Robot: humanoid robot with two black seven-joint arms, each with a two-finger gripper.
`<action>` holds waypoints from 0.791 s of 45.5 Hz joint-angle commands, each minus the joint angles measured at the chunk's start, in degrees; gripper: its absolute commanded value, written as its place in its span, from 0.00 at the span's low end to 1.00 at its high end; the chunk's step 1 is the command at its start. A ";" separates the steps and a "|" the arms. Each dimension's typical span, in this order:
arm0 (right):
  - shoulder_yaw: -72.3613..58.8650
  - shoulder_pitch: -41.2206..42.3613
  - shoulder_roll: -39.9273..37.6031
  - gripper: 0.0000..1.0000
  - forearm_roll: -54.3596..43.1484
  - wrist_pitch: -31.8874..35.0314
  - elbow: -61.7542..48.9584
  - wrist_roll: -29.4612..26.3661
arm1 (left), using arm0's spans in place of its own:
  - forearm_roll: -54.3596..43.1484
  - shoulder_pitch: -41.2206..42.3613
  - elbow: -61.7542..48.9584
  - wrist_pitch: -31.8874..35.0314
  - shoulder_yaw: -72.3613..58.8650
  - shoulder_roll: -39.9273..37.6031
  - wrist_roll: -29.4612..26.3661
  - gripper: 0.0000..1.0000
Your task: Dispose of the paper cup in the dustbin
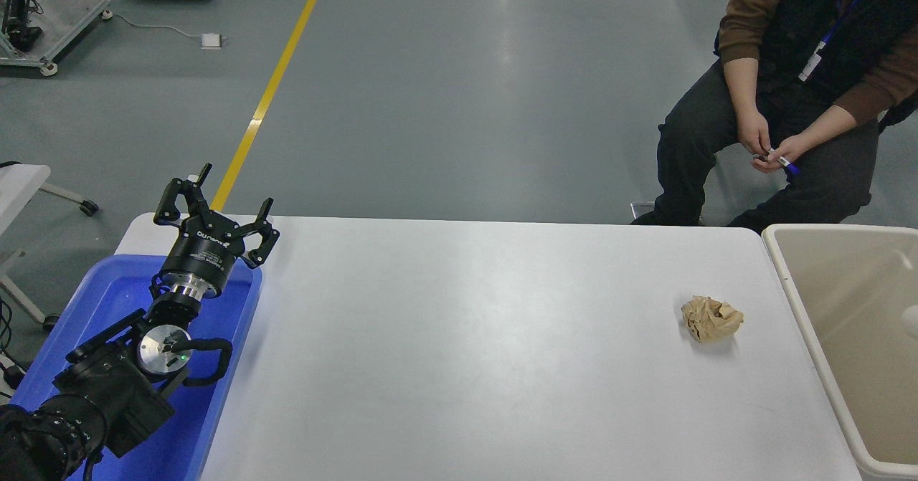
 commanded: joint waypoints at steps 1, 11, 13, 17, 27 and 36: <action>2.41 -1.73 2.80 0.00 0.14 -0.18 -1.52 -0.48 | 0.00 -0.01 0.07 -0.01 0.00 0.00 -0.05 1.00; 3.99 -3.05 4.12 0.00 0.14 -0.70 -1.52 -0.48 | 0.00 -0.01 -0.02 -0.01 0.00 0.00 0.04 1.00; 3.99 -3.13 4.38 0.00 0.14 -0.88 -1.52 -0.48 | 0.00 -0.01 0.07 -0.01 0.00 0.00 -0.05 1.00; 3.99 -3.22 4.74 0.00 0.14 -0.97 -1.52 -0.48 | 0.00 -0.01 0.07 -0.01 0.00 0.00 -0.05 1.00; 3.99 -3.57 5.18 0.05 0.14 -1.32 -1.52 -0.48 | 0.00 -0.01 -0.02 -0.01 0.00 0.00 0.04 1.00; 4.08 -3.92 5.18 0.87 0.23 -1.76 -1.61 -0.39 | 0.00 -0.01 0.07 -0.01 0.00 0.00 -0.05 1.00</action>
